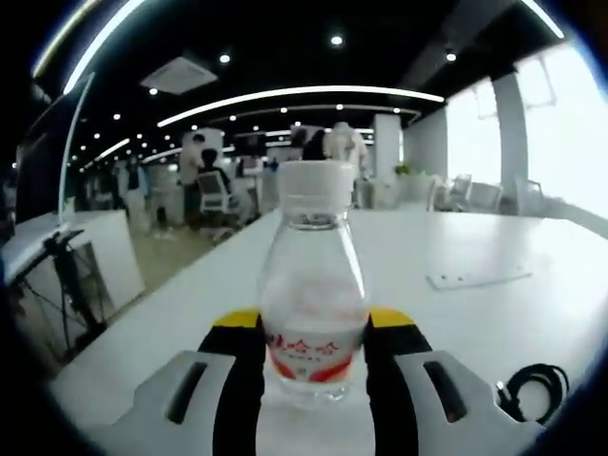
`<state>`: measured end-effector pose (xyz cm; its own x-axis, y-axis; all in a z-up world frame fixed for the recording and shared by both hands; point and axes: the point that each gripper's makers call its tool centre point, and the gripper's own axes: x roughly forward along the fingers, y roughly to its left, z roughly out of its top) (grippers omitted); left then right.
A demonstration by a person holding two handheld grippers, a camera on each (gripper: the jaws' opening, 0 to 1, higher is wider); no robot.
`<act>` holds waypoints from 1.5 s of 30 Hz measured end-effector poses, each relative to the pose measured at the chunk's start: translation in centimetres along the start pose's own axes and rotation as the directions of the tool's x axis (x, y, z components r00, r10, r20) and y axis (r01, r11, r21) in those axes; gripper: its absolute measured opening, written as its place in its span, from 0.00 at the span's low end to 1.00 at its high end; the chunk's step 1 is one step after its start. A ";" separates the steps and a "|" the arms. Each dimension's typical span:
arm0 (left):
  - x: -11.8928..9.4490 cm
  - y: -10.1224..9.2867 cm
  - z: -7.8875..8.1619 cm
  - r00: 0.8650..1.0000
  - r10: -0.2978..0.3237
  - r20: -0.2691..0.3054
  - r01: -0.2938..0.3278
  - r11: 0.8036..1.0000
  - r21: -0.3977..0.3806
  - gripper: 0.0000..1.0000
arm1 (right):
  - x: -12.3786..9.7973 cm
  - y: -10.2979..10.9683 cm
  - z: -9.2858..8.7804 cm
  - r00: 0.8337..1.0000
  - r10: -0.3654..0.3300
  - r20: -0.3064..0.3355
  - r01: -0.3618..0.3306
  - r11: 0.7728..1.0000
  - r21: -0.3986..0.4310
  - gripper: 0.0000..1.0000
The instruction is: Arrange the tabletop items into an orderly group along one side of the table until the central work area is clear of visible clutter.
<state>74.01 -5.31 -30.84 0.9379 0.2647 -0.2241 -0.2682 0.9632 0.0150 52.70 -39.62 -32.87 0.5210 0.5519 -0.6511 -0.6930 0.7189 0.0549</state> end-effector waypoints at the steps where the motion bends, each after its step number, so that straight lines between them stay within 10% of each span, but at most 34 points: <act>1: 0.0 0.0 0.0 1.000 -0.003 0.001 0.003 1.000 0.004 0.38 | 0.0 0.0 0.0 1.000 0.000 -0.002 0.000 1.000 -0.001 0.99; 11: -0.9 -0.2 0.3 1.000 -0.026 0.005 0.026 0.999 0.029 0.39 | 0.0 0.1 0.2 1.000 0.004 0.004 -0.004 1.000 0.003 0.99; 23: -3.5 0.3 0.8 0.997 -0.076 -0.015 0.077 0.996 0.045 0.65 | -0.6 1.2 2.7 0.994 0.044 0.098 -0.044 0.999 -0.005 0.99; 45: -13.9 1.6 4.4 0.945 -0.322 0.055 0.312 0.939 0.142 0.98 | 2.2 9.3 6.7 0.955 0.241 0.171 -0.200 0.953 -0.226 0.89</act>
<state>61.51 -7.22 -23.40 0.9850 -0.0579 -0.1627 0.0720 0.9940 0.0821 50.71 -28.86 -28.76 0.4158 0.7728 -0.4794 -0.8776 0.4793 0.0115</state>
